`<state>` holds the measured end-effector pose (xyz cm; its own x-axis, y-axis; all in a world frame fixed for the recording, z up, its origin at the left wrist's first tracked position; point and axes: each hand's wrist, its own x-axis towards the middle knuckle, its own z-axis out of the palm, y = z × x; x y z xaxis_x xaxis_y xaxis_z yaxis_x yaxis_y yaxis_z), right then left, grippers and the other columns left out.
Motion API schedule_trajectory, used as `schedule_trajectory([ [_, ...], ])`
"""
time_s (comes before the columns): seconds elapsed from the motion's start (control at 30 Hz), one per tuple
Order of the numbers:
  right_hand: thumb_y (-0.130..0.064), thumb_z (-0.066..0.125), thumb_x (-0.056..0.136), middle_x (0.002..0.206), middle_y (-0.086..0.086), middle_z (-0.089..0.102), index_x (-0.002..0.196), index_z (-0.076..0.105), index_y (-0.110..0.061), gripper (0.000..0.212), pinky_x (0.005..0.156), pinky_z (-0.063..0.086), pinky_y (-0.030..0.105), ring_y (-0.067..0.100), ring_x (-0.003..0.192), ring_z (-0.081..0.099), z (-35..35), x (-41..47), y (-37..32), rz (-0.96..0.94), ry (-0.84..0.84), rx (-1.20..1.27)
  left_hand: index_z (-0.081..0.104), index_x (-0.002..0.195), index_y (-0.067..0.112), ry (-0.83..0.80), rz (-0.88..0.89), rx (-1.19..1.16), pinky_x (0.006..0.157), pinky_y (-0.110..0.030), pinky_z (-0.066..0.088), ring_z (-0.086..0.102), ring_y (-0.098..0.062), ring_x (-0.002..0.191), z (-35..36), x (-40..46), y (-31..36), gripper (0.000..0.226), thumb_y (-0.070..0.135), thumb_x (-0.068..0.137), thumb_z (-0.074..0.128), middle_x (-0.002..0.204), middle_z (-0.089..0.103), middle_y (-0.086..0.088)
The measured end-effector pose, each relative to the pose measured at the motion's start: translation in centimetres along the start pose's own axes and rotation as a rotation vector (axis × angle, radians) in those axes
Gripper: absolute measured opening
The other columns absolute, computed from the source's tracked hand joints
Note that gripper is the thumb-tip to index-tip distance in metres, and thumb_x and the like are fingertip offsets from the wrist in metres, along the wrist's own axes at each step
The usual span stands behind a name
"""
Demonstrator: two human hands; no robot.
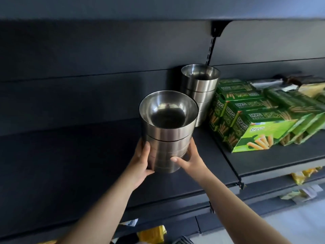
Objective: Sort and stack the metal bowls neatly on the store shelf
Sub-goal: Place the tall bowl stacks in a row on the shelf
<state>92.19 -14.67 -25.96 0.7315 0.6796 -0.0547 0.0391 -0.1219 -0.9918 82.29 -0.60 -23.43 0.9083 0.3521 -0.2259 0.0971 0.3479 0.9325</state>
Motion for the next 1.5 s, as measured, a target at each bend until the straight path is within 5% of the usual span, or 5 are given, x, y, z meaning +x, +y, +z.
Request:
schedule_trajectory([
  [0.37,-0.04,0.076,0.062,0.136,-0.012,0.048,0.146,0.017,-0.027,0.104,0.104,0.04,0.019,-0.007,0.122,0.047,-2.0,4.1,0.5,0.038,-0.049,-0.034,0.017,0.141,0.048,0.054,-0.005,-0.031,0.103,-0.068,0.026,0.025,-0.022,0.139,1.4,3.6,0.2,0.127,0.09,0.029,0.06,0.151,0.024,0.014],
  [0.67,-0.081,0.07,0.047,0.151,-0.009,0.034,0.15,0.007,-0.032,0.13,0.116,0.026,0.042,0.009,0.14,0.03,-2.8,6.6,-0.4,0.133,-0.119,-0.061,0.009,0.144,0.045,0.145,-0.038,-0.006,0.106,-0.067,0.022,0.02,-0.024,0.142,2.0,6.0,1.4,0.095,0.071,0.058,0.039,0.154,0.017,0.012],
  [1.0,-0.073,0.071,0.05,0.155,-0.016,0.016,0.141,-0.001,-0.056,0.117,0.114,0.028,0.05,0.009,0.142,0.022,-2.1,4.4,-1.9,0.115,-0.051,0.195,0.006,0.145,0.047,0.151,-0.101,-0.045,0.104,-0.065,0.027,0.022,-0.018,0.139,1.8,5.5,1.1,0.104,0.083,0.055,0.043,0.152,0.018,0.014],
  [1.23,-0.05,0.061,0.07,0.151,-0.015,0.03,0.145,-0.004,-0.048,0.1,0.109,0.033,0.049,0.014,0.136,0.036,-0.8,5.0,-3.1,0.235,-0.056,0.353,0.016,0.145,0.043,0.187,-0.133,-0.178,0.084,-0.05,0.05,0.038,-0.022,0.133,3.0,6.0,1.0,0.116,0.084,0.044,0.056,0.151,0.029,0.007],
  [1.5,-0.038,0.057,0.089,0.153,-0.012,0.027,0.147,-0.01,-0.042,0.089,0.092,0.043,0.04,0.017,0.13,0.042,-0.4,9.3,-3.1,0.239,-0.019,0.333,0.009,0.147,0.031,0.396,-0.109,-0.228,0.092,-0.058,0.042,0.039,-0.031,0.132,3.5,9.6,2.7,0.081,0.058,0.081,0.046,0.151,0.026,-0.002],
])
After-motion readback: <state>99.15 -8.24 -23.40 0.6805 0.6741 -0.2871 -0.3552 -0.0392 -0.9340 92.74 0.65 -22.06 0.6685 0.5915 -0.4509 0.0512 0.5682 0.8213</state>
